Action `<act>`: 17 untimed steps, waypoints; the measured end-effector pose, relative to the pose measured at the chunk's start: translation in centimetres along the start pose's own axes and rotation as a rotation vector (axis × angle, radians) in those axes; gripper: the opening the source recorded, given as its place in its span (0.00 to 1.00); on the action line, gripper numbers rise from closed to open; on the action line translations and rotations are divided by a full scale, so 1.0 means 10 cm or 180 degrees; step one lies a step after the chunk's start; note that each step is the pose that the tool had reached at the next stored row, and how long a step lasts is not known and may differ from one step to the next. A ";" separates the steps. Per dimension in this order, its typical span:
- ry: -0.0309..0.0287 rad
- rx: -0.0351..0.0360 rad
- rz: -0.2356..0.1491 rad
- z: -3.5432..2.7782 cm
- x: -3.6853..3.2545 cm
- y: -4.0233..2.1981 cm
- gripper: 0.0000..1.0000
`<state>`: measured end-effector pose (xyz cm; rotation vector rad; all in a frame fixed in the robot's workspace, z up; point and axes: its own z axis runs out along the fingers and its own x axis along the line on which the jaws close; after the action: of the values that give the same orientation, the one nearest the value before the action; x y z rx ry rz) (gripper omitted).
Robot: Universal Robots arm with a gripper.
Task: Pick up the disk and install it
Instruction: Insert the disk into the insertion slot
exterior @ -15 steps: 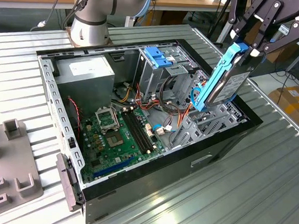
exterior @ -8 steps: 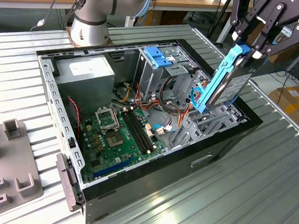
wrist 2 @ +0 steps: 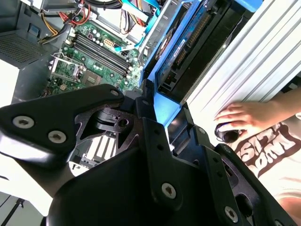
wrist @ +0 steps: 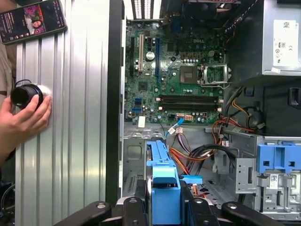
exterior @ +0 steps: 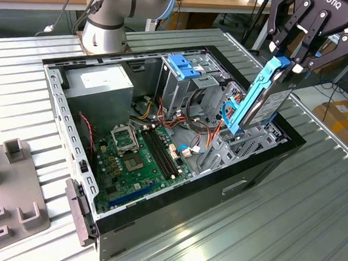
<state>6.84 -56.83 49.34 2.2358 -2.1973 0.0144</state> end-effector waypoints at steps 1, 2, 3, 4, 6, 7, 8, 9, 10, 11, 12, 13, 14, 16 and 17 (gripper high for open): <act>0.0001 0.0000 0.0000 0.012 -0.006 -0.002 0.37; 0.0000 0.0000 0.0000 0.023 -0.015 -0.003 0.37; 0.0000 0.0000 0.0000 0.025 -0.015 -0.003 0.37; 0.0000 0.0000 0.0000 0.026 -0.015 -0.003 0.37; 0.0000 0.0000 0.0010 0.041 -0.016 -0.003 0.37; 0.0000 0.0000 0.0015 0.043 -0.016 -0.003 0.37; 0.0000 0.0000 0.0015 0.043 -0.016 -0.003 0.37; -0.0001 0.0000 0.0015 0.043 -0.016 -0.003 0.37; -0.0012 0.0000 0.0015 0.044 -0.016 -0.003 0.37; -0.0019 0.0000 0.0015 0.044 -0.016 -0.003 0.37; -0.0020 0.0000 0.0015 0.044 -0.016 -0.004 0.37; -0.0020 0.0000 0.0015 0.054 -0.016 -0.003 0.37; -0.0020 0.0000 0.0015 0.073 -0.016 -0.003 0.37; -0.0021 0.0000 0.0015 0.128 -0.017 -0.003 0.37; -0.0020 0.0000 0.0015 0.128 -0.017 -0.003 0.37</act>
<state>6.87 -56.67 48.06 2.2338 -2.2058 0.0074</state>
